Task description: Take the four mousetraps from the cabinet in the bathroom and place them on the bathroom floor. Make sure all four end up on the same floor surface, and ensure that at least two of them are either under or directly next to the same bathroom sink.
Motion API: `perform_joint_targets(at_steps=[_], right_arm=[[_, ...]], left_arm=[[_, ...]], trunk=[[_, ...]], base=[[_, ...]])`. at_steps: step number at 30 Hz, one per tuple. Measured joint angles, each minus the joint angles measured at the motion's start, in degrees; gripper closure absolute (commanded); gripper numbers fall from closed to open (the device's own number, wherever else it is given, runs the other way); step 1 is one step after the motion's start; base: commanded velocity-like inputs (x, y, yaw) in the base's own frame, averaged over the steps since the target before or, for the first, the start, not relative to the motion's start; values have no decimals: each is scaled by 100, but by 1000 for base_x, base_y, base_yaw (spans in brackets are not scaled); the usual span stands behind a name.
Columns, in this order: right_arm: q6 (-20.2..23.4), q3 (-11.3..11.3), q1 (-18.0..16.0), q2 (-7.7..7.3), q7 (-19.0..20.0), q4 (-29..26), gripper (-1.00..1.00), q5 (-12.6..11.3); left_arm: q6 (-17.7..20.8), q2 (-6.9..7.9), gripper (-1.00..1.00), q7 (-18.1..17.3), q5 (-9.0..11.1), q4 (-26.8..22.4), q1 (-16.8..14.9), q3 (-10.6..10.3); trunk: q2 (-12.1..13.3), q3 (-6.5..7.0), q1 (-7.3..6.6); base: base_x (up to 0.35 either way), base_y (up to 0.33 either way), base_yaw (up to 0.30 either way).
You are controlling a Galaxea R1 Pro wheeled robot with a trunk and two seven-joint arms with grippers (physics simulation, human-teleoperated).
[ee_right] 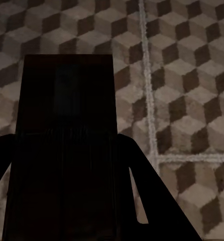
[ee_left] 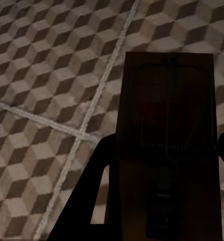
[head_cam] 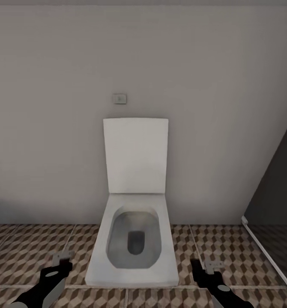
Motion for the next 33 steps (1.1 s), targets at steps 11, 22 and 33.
perform_joint_targets(at_steps=[11,22,33], right_arm=[[0,-7,0,-4,0,-11,100,0],[0,-9,0,-4,0,-26,100,0],[-2,-9,-1,-9,0,-67,100,0]], left_arm=[[-1,5,100,0,0,0,0,0],[-15,7,100,-7,-2,0,0,0],[-25,18,100,-7,0,-8,-2,11]], trunk=[[-15,-244,29],[-21,-333,39],[-21,-333,39]], base=[[2,0,0],[0,0,0],[0,0,0]])
